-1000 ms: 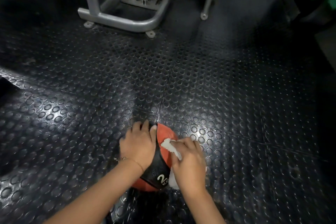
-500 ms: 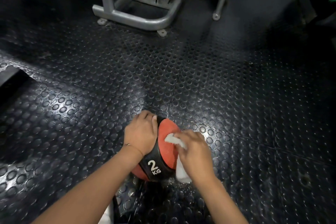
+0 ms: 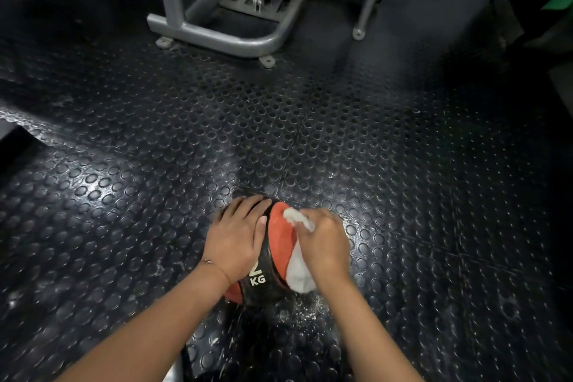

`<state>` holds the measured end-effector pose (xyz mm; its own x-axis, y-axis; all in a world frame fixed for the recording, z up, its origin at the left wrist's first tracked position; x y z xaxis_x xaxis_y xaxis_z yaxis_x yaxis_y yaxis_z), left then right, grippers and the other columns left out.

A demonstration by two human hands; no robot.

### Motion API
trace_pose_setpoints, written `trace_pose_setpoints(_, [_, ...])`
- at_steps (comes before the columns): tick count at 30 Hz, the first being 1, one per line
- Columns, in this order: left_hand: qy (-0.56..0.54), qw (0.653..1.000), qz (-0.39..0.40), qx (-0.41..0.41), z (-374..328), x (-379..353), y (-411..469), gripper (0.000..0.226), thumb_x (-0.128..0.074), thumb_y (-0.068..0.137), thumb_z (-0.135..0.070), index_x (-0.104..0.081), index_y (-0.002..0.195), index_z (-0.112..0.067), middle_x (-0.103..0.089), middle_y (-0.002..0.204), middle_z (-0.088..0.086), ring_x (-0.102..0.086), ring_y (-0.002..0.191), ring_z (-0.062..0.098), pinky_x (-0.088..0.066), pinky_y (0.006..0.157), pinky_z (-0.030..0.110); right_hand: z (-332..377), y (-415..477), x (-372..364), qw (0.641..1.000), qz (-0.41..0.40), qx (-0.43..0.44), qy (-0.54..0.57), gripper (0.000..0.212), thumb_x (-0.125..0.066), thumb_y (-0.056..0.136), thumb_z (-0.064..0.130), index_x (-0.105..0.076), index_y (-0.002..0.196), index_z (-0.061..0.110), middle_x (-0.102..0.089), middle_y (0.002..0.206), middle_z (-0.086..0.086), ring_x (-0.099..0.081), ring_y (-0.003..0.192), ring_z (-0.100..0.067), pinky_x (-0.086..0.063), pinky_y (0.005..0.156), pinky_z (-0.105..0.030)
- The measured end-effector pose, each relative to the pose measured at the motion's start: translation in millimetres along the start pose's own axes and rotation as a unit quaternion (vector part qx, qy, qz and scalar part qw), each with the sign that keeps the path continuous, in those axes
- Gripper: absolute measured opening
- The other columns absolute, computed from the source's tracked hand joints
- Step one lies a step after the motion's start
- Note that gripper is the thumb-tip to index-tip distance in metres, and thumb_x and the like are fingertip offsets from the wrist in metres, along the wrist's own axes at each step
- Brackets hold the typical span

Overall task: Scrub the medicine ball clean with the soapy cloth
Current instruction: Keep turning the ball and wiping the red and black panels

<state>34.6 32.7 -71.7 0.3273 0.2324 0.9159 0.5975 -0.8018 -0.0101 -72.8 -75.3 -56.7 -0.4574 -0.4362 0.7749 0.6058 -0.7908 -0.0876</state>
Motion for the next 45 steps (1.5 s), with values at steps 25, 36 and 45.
trace_pose_setpoints(25, [-0.007, 0.987, -0.013, -0.161, 27, 1, -8, 0.046, -0.011, 0.102, -0.039, -0.039, 0.133, -0.020, -0.057, 0.129, 0.002, -0.040, 0.123, 0.020, -0.036, 0.103, 0.040, -6, 10, 0, 0.998, 0.047, -0.030, 0.030, 0.022, -0.058, 0.088, 0.017, -0.066, 0.108, 0.015, -0.064, 0.094, 0.003, -0.057, 0.087, -0.015, -0.043, 0.063, -0.023])
trace_pose_setpoints(36, [-0.007, 0.983, -0.015, -0.185, 35, 2, -15, 0.047, -0.013, 0.102, -0.038, -0.039, 0.135, -0.018, -0.056, 0.131, 0.003, -0.042, 0.125, 0.023, -0.040, 0.101, 0.044, 0, 5, 2, 0.990, 0.035, 0.094, -0.097, 0.031, -0.056, 0.087, 0.013, -0.062, 0.117, 0.021, -0.059, 0.114, 0.007, -0.044, 0.106, -0.016, -0.033, 0.086, -0.024])
trace_pose_setpoints(45, [-0.018, 0.986, -0.016, -0.163, 32, 0, -7, 0.052, -0.012, 0.101, -0.040, -0.046, 0.133, -0.018, -0.056, 0.132, 0.001, -0.046, 0.124, 0.023, -0.037, 0.104, 0.041, -15, 7, 0, 0.993, 0.019, 0.081, -0.086, 0.032, -0.055, 0.087, 0.010, -0.062, 0.117, 0.020, -0.058, 0.115, 0.007, -0.044, 0.107, -0.016, -0.034, 0.089, -0.026])
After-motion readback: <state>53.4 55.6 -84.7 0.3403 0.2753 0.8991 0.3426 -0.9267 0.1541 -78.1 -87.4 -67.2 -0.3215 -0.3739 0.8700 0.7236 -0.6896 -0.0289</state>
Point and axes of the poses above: each hand's wrist, its own y-axis towards the middle knuckle, its own x-axis out of the back of the hand, z = x × y, the point moved 1 cm from there along y, towards the middle knuckle
